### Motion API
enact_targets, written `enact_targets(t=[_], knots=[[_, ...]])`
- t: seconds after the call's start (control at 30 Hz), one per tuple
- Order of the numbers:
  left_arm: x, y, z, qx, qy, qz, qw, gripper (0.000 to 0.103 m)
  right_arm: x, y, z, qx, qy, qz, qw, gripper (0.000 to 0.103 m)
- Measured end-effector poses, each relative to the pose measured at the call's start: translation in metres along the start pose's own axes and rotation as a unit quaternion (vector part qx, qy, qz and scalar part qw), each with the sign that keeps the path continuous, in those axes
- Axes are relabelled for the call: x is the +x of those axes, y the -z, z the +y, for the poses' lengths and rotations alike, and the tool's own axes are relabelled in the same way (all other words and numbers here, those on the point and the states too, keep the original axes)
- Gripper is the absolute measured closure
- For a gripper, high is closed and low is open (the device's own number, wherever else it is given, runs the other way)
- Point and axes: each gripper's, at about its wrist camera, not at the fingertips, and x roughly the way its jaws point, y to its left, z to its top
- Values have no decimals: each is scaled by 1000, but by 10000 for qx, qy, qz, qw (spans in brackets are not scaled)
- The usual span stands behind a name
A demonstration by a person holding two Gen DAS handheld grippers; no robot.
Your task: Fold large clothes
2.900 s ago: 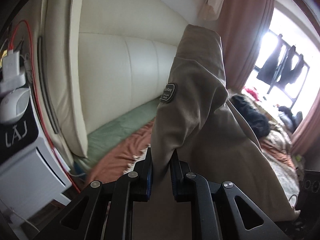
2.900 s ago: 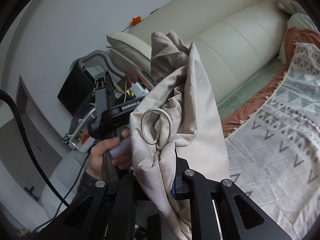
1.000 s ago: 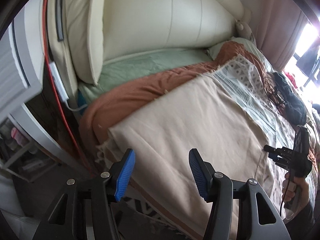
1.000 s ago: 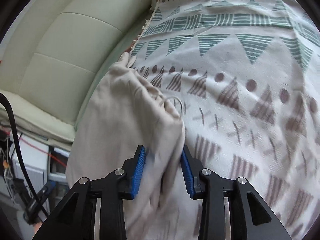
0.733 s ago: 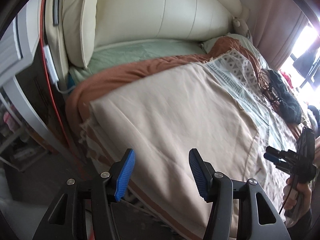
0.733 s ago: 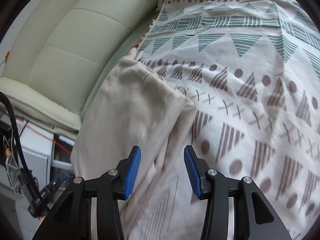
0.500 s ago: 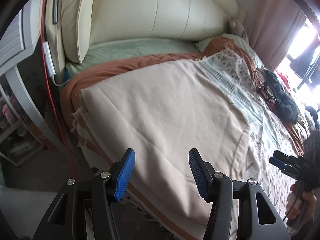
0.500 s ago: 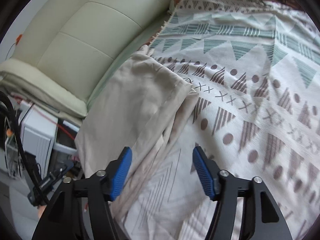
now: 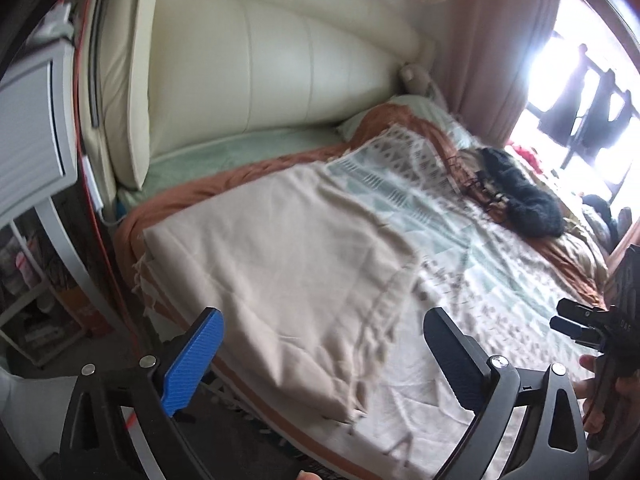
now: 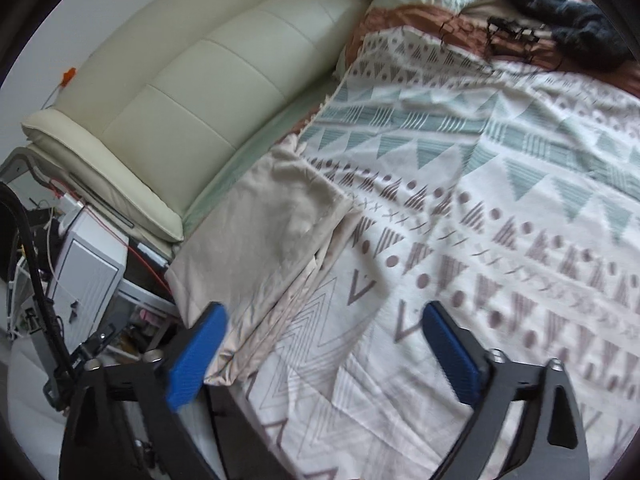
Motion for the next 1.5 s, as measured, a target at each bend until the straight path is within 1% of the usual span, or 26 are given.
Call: enact_targets(t=[0.03,0.2,0.3,0.4,0.57,0.87,1.07,1.13,1.3,1.4,1.5], knots=[[-6,1,-4,5,17,-68,10000,0,-8,1,1,-8,32,-41,10000,0],[-37,6,-26,198,125,-289,9993,0,-51,10,4,-153,379,-269,9988,0],[-54,11,-35,263,155,-396,9987,0,-76,19,7,-214,410,-440,9980,0],[-68,18,-41,288,210,-470,9983,0,-98,32,9,-335,343,-612,9970,0],[-94,35,-50,436,244,-591,9970,0,-132,55,13,-460,511,-905,9935,0],[-136,67,-62,770,425,-614,9942,0,-190,110,24,-593,684,-1309,9873,0],[-169,89,-69,998,611,-770,9901,0,-223,149,32,-655,815,-1545,9824,0],[-180,98,-72,1059,712,-805,9885,0,-231,161,33,-637,847,-1596,9815,0],[-205,120,-79,1319,831,-956,9831,0,-257,195,38,-704,1061,-1767,9760,0],[-216,135,-84,1481,903,-994,9798,0,-273,214,38,-683,1111,-1905,9730,0],[-226,150,-86,1538,1030,-1000,9776,0,-284,231,37,-615,1221,-1965,9709,0]])
